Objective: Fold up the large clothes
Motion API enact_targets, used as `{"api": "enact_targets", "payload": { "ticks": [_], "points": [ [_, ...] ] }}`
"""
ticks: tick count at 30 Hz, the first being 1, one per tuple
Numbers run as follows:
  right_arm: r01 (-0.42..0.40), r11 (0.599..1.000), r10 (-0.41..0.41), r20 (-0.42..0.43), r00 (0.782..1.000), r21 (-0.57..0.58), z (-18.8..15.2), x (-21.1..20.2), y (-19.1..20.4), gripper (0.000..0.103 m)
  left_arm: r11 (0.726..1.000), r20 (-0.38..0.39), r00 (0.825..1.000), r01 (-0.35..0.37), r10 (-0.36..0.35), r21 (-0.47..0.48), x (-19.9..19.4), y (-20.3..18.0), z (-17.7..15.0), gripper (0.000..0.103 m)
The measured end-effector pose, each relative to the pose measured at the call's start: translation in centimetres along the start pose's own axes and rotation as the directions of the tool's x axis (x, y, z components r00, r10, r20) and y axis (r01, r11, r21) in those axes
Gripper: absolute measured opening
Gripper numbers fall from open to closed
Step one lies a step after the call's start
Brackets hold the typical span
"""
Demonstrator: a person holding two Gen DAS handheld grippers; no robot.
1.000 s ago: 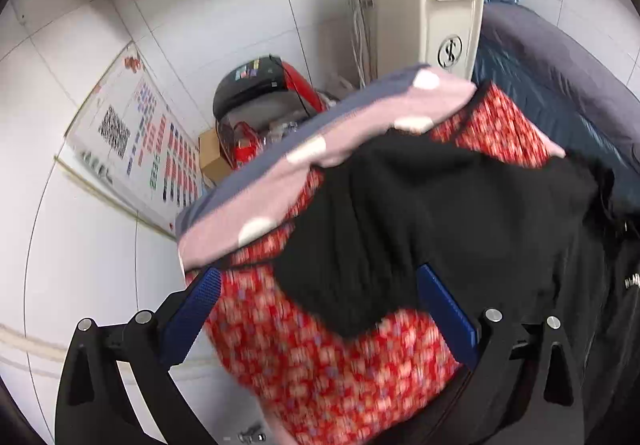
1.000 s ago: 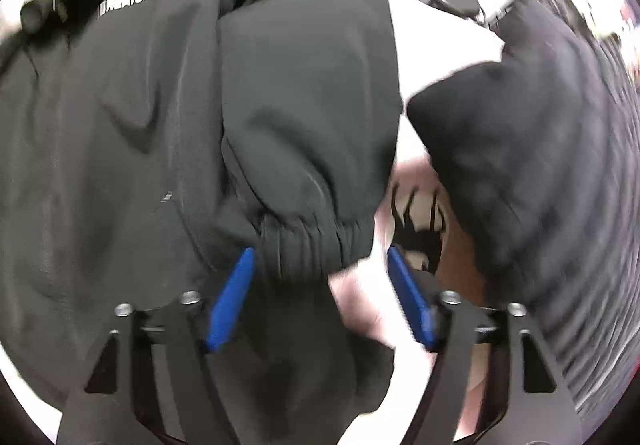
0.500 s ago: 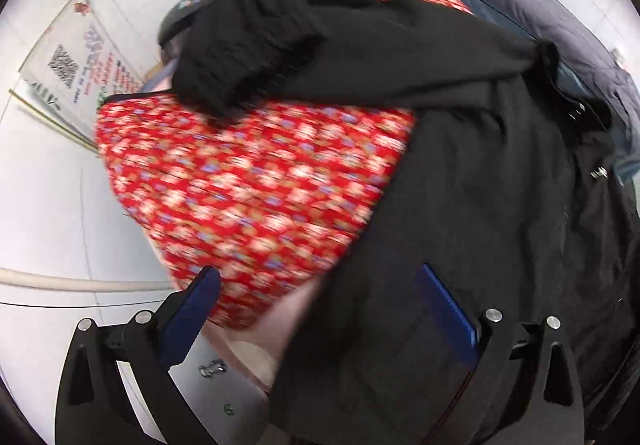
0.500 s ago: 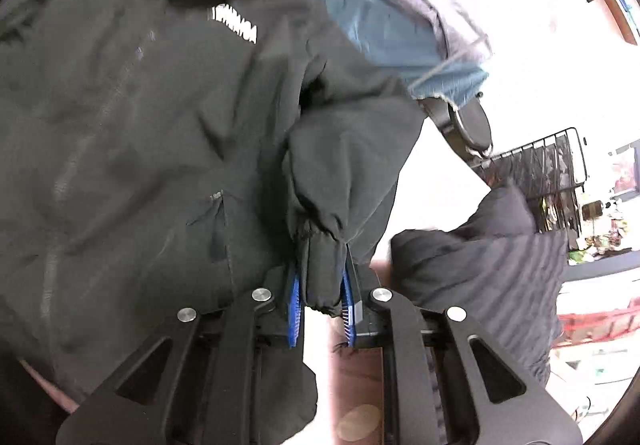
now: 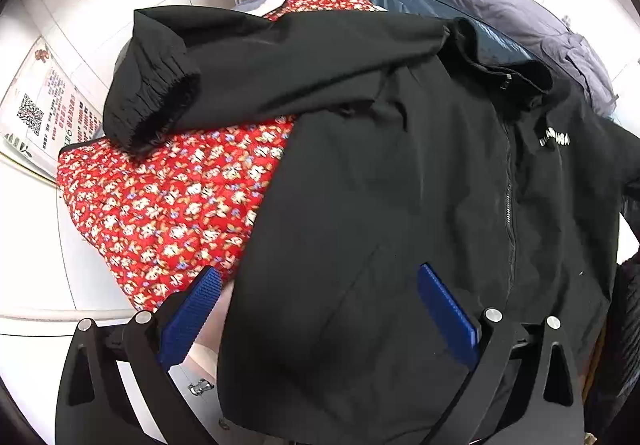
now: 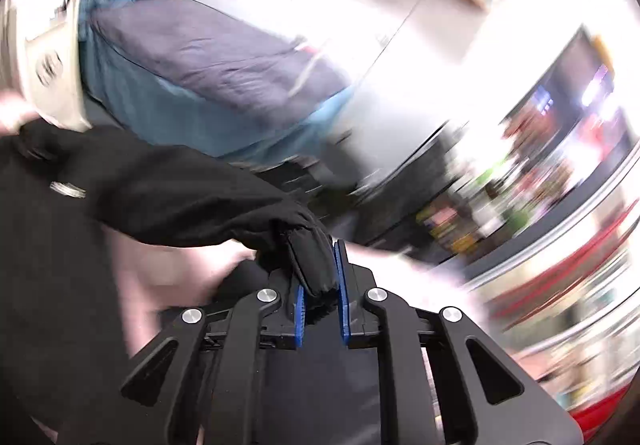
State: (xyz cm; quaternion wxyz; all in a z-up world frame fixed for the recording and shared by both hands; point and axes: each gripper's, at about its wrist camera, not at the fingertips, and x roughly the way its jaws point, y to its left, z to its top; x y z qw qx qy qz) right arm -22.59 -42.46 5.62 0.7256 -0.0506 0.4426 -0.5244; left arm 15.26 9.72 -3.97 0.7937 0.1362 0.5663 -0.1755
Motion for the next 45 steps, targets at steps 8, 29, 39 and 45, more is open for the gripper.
{"api": "enact_targets", "payload": {
  "ticks": [8, 29, 39, 45],
  "points": [
    [0.126, 0.893, -0.181, -0.089, 0.979, -0.433, -8.6, 8.1, 4.9, 0.018, 1.0, -0.022, 1.0, -0.002, 0.002, -0.006, 0.2, 0.9, -1.3, 0.097],
    [-0.58, 0.777, 0.513, -0.289, 0.809, -0.244, -18.8, 0.4, 19.2, 0.092, 0.979, -0.151, 0.984, 0.115, -0.09, 0.17, 3.5, 9.0, -8.5, 0.096],
    [-0.671, 0.721, 0.497, -0.546, 0.674, -0.174, -25.3, 6.5, 25.7, 0.092, 0.92, -0.273, 0.957, 0.192, -0.098, 0.343, 7.9, 10.2, -13.9, 0.096],
    [-0.722, 0.682, 0.54, -0.588, 0.603, -0.114, -27.1, 7.7, 27.4, 0.036, 0.891, -0.262, 0.963, 0.166, -0.056, 0.422, 10.2, 6.8, -14.6, 0.073]
  ]
}}
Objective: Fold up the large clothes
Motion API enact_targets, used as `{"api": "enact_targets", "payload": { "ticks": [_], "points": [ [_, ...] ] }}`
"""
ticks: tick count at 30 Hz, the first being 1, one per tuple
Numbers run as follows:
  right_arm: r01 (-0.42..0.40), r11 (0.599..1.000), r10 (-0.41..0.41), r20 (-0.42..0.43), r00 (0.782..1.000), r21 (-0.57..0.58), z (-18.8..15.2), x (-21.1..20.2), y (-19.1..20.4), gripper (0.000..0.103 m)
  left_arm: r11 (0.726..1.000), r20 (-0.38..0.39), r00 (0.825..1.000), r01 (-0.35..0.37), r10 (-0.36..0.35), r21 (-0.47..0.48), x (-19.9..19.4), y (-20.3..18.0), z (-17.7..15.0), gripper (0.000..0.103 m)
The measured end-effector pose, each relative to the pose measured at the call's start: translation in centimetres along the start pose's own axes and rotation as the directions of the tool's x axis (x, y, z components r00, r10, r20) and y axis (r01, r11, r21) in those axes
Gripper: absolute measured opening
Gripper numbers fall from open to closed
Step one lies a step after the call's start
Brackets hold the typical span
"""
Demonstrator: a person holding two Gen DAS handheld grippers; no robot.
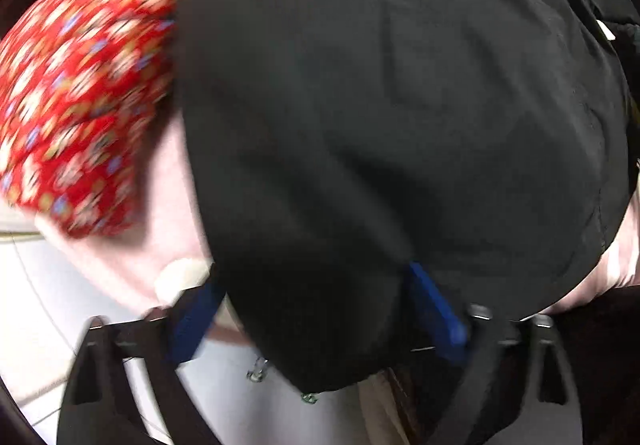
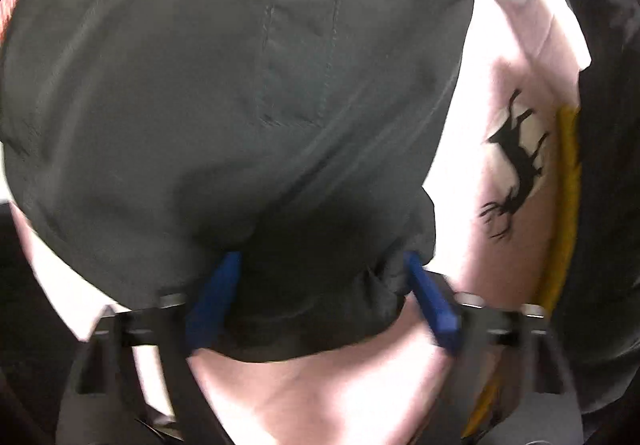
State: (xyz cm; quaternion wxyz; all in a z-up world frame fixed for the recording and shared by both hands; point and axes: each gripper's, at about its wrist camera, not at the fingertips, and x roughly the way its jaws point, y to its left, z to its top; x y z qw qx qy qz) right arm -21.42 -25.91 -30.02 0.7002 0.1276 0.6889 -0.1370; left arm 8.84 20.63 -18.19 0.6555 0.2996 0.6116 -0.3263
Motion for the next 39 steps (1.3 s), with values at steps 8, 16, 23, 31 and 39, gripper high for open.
{"api": "enact_targets", "payload": {
  "ticks": [8, 16, 23, 31, 39],
  "points": [
    [-0.524, 0.819, 0.486, 0.202, 0.85, 0.234, -3.1, -10.4, -3.6, 0.008, 0.978, 0.031, 0.979, 0.198, -0.201, 0.072, -8.3, 1.5, 1.5, 0.004],
    [-0.629, 0.737, 0.587, 0.228, 0.777, 0.247, -9.9, -14.5, -6.0, 0.008, 0.949, -0.044, 0.976, 0.219, -0.214, 0.227, -13.0, 5.2, -2.8, 0.003],
    [-0.487, 0.75, 0.521, 0.053, 0.852, 0.448, -12.4, -2.5, -2.2, 0.008, 0.994, -0.155, 0.987, 0.051, -0.035, 0.101, -3.5, 5.2, -4.8, 0.006],
    [-0.346, 0.8, 0.405, -0.018, 0.914, 0.49, -12.3, -0.8, -3.4, 0.054, 0.988, -0.041, 0.996, -0.078, 0.084, 0.134, -5.1, 4.4, -3.8, 0.08],
    [-0.225, 0.901, 0.221, 0.054, 0.974, 0.37, -8.2, -9.6, -6.1, 0.059, 0.987, 0.155, 0.983, -0.117, 0.099, 0.11, -12.3, 6.0, 1.4, 0.081]
  ]
}}
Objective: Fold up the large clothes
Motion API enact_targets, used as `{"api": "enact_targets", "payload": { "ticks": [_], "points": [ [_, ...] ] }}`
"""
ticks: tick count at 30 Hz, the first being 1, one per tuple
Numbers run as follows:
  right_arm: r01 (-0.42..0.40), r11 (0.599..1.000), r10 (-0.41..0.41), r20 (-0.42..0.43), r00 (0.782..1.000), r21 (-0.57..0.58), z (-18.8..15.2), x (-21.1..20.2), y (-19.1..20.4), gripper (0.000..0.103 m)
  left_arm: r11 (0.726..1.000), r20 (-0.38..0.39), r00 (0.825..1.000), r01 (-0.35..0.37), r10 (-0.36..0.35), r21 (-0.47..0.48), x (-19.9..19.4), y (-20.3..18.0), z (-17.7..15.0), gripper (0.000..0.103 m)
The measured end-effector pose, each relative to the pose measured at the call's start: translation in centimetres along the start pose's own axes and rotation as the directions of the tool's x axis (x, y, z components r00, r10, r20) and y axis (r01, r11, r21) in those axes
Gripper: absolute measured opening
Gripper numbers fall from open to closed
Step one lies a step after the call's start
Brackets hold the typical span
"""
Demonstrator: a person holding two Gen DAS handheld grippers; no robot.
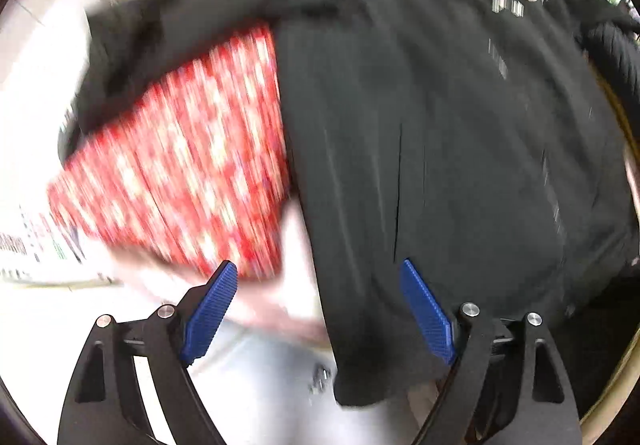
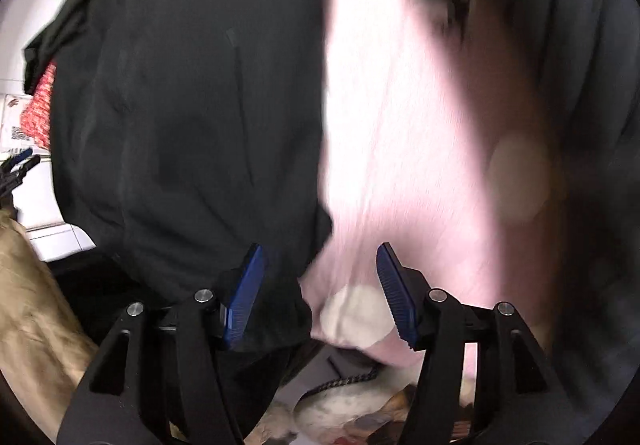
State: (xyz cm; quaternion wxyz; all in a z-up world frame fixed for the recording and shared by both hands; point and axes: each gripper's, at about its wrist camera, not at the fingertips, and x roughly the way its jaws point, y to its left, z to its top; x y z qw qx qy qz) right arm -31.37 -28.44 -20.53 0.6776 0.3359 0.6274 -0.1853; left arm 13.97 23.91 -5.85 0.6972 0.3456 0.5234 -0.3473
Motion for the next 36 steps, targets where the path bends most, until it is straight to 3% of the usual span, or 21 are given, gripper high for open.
{"api": "enact_targets", "payload": {
  "ticks": [6, 8, 11, 14, 18, 23, 25, 27, 29, 30, 31, 32, 33, 36],
  "points": [
    [-0.013, 0.997, 0.023, 0.14, 0.99, -0.072, 8.1, -5.3, 4.0, 0.059, 0.999, 0.138, 0.99, 0.016, -0.021, 0.04, -2.7, -2.6, 10.1, 0.081],
    [-0.038, 0.995, 0.051, 0.146, 0.988, -0.089, 10.7, -5.9, 7.2, 0.059, 0.996, 0.15, 0.989, -0.012, -0.002, 0.089, -2.1, -5.0, 14.9, 0.081],
    [-0.041, 0.991, 0.059, 0.145, 0.988, -0.127, 15.7, -7.3, 9.7, 0.059, 0.985, 0.16, 0.986, 0.014, -0.042, 0.172, -3.4, -6.3, 19.1, 0.081],
    [-0.077, 0.991, 0.09, 0.128, 0.988, -0.108, 21.7, -8.6, 11.6, 0.059, 0.969, 0.113, 0.992, 0.021, -0.05, 0.244, -2.9, -6.7, 24.8, 0.081],
    [-0.215, 0.976, 0.216, 0.097, 0.972, -0.015, 28.9, -7.5, 13.1, 0.059, 0.979, 0.069, 0.996, 0.047, -0.062, 0.198, -0.3, -6.1, 32.3, 0.081],
    [-0.2, 0.977, 0.206, 0.101, 0.973, -0.073, 35.6, -3.1, 17.5, 0.059, 0.989, 0.063, 0.998, 0.022, -0.031, 0.147, 6.0, -8.0, 38.2, 0.074],
    [-0.205, 0.977, 0.211, 0.121, 0.97, -0.062, 37.8, -1.4, 18.6, 0.059, 0.988, 0.075, 0.997, 0.014, -0.026, 0.152, 7.4, -9.1, 39.9, 0.074],
    [-0.234, 0.972, 0.235, 0.081, 0.969, -0.023, 40.1, 1.6, 19.4, 0.059, 0.989, 0.078, 0.997, 0.003, -0.015, 0.151, 9.4, -10.3, 41.6, 0.074],
    [-0.251, 0.968, 0.251, 0.038, 0.967, 0.016, 41.3, 4.0, 19.7, 0.053, 0.992, 0.05, 0.998, 0.026, -0.032, 0.123, 11.7, -11.3, 43.1, 0.066],
    [-0.259, 0.965, 0.258, 0.024, 0.966, 0.035, 41.9, 5.2, 19.7, 0.033, 0.992, 0.027, 0.999, 0.038, -0.042, 0.119, 12.7, -11.8, 43.8, 0.051],
    [-0.262, 0.964, 0.261, 0.019, 0.965, 0.044, 42.5, 5.8, 19.8, 0.017, 0.991, 0.006, 0.999, 0.043, -0.044, 0.125, 13.5, -12.3, 44.3, 0.019],
    [-0.268, 0.962, 0.267, 0.021, 0.963, 0.045, 43.0, 6.0, 19.8, 0.006, 0.99, -0.004, 0.999, 0.036, -0.036, 0.136, 14.0, -12.7, 44.8, 0.009],
    [-0.268, 0.963, 0.267, 0.042, 0.963, 0.039, 43.8, 5.8, 19.8, 0.004, 0.988, 0.01, 0.999, 0.05, -0.052, 0.144, 14.0, -12.9, 45.7, 0.003],
    [-0.229, 0.974, 0.222, 0.216, 0.951, 0.005, 46.8, 2.2, 19.6, 0.003, 0.995, 0.132, 0.989, 0.054, -0.065, 0.086, 12.3, -12.1, 49.3, 0.003]
  ]
}}
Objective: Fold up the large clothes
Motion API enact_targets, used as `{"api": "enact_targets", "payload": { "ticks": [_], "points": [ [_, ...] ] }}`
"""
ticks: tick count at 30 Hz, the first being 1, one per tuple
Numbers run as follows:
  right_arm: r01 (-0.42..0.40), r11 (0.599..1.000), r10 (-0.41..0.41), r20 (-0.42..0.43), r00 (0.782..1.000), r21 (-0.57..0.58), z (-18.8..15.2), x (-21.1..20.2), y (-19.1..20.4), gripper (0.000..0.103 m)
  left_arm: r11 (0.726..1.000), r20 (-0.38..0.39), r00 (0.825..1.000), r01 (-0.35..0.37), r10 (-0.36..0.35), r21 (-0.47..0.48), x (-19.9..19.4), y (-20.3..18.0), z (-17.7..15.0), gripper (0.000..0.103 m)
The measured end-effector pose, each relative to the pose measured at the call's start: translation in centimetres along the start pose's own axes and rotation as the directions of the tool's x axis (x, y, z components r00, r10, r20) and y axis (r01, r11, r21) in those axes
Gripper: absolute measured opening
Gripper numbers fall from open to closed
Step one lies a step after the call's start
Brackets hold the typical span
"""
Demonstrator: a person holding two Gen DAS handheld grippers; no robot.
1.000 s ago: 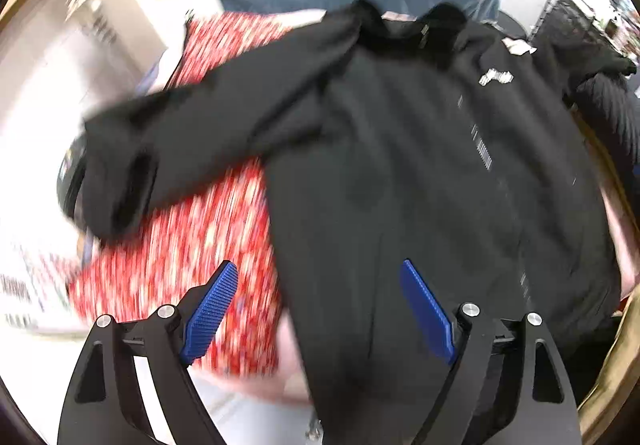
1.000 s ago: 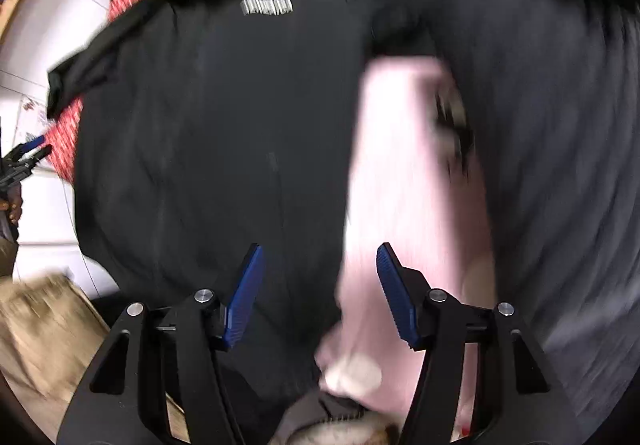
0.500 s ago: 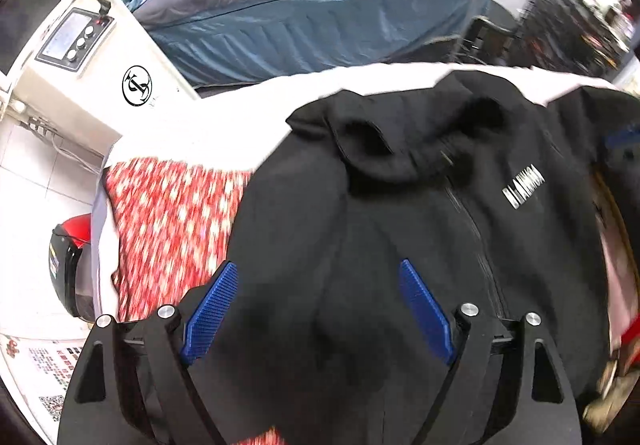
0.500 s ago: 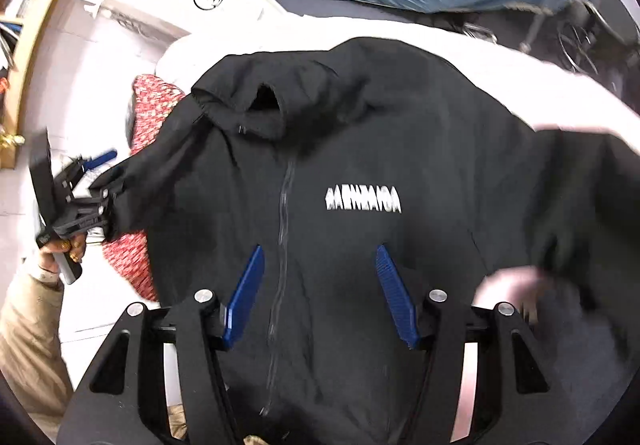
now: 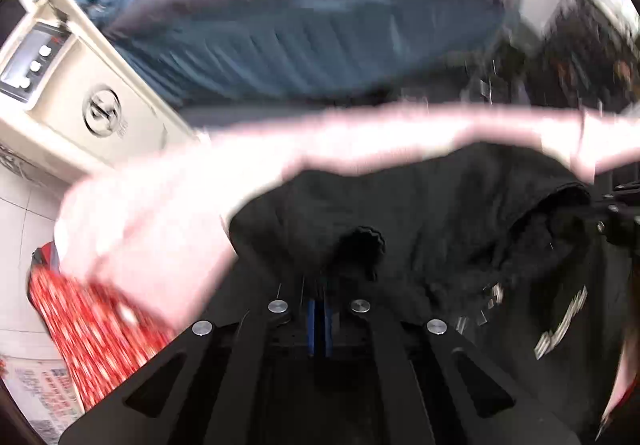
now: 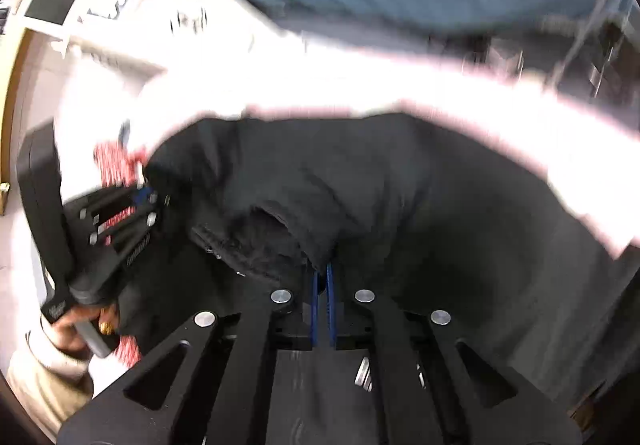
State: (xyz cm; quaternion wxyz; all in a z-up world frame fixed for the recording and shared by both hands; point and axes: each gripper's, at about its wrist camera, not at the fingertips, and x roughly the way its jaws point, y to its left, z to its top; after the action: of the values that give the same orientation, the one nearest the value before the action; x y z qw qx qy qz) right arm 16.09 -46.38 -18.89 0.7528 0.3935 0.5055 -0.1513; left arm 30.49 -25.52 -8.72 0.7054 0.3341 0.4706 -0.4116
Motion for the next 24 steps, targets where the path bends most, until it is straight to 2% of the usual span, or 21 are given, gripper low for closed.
{"api": "enact_targets", "payload": {
  "ticks": [3, 5, 8, 9, 10, 11, 12, 13, 15, 17, 19, 20, 22, 24],
  "points": [
    [-0.029, 0.996, 0.016, 0.143, 0.99, 0.089, 4.8, -2.5, -0.7, 0.003, 0.991, 0.051, 0.998, 0.039, -0.033, -0.131, -0.9, 1.9, 4.4, 0.003],
    [-0.024, 0.994, 0.005, 0.179, 0.984, 0.104, 6.7, -2.3, -0.8, 0.003, 0.986, 0.084, 0.996, 0.011, 0.003, -0.166, -0.9, 2.2, 6.3, 0.003],
    [0.05, 0.995, -0.066, 0.209, 0.976, 0.081, 8.0, -0.9, -0.5, 0.003, 0.967, 0.069, 0.997, 0.038, -0.021, -0.254, 0.3, 3.3, 7.2, 0.012],
    [0.074, 0.993, -0.09, 0.193, 0.977, 0.087, 8.1, 0.1, -0.9, 0.003, 0.962, 0.046, 0.999, 0.024, -0.012, -0.273, 0.8, 3.7, 7.2, 0.036],
    [0.094, 0.988, -0.112, 0.158, 0.981, 0.119, 8.2, 1.2, -1.5, 0.003, 0.956, 0.033, 0.999, -0.012, 0.023, -0.293, 1.0, 4.1, 7.1, 0.066],
    [0.089, 0.984, -0.11, 0.135, 0.985, 0.155, 8.3, 2.0, -2.0, 0.006, 0.948, 0.044, 0.997, -0.04, 0.057, -0.315, 0.8, 4.5, 6.9, 0.077],
    [0.068, 0.976, -0.094, 0.12, 0.988, 0.207, 8.2, 2.3, -3.0, 0.011, 0.939, 0.095, 0.993, -0.035, 0.072, -0.342, 0.0, 5.3, 6.3, 0.084],
    [0.051, 0.967, -0.083, 0.121, 0.989, 0.248, 7.9, 2.1, -3.9, 0.017, 0.932, 0.129, 0.989, -0.017, 0.068, -0.362, -0.6, 6.0, 5.8, 0.084],
    [0.014, 0.95, -0.076, 0.189, 0.979, 0.31, 6.6, 0.5, -5.3, 0.068, 0.92, 0.163, 0.985, 0.021, 0.047, -0.392, -1.8, 6.9, 4.2, 0.087],
    [0.058, 0.958, -0.133, 0.254, 0.958, 0.279, 4.7, -1.3, -5.0, 0.071, 0.918, 0.19, 0.982, 0.06, 0.017, -0.393, -3.2, 6.7, 1.9, 0.087],
    [0.131, 0.983, -0.158, 0.23, 0.96, 0.126, 1.9, -1.6, -3.2, 0.071, 0.931, 0.202, 0.979, 0.08, -0.007, -0.356, -4.1, 4.9, -0.9, 0.087],
    [0.169, 0.984, -0.176, 0.221, 0.959, 0.05, 0.1, -1.6, -2.3, 0.071, 0.95, 0.185, 0.982, 0.082, -0.026, -0.303, -4.1, 3.1, -2.6, 0.087],
    [0.222, 0.971, -0.201, 0.208, 0.957, -0.085, -4.4, -1.3, -0.5, 0.071, 0.975, 0.151, 0.988, 0.061, -0.029, -0.212, -3.9, 0.0, -6.0, 0.087],
    [0.267, 0.946, -0.235, 0.18, 0.955, -0.184, -8.7, -0.3, 0.8, 0.071, 0.991, 0.111, 0.994, -0.003, 0.018, -0.134, -3.3, -3.4, -10.2, 0.087]
  ]
}}
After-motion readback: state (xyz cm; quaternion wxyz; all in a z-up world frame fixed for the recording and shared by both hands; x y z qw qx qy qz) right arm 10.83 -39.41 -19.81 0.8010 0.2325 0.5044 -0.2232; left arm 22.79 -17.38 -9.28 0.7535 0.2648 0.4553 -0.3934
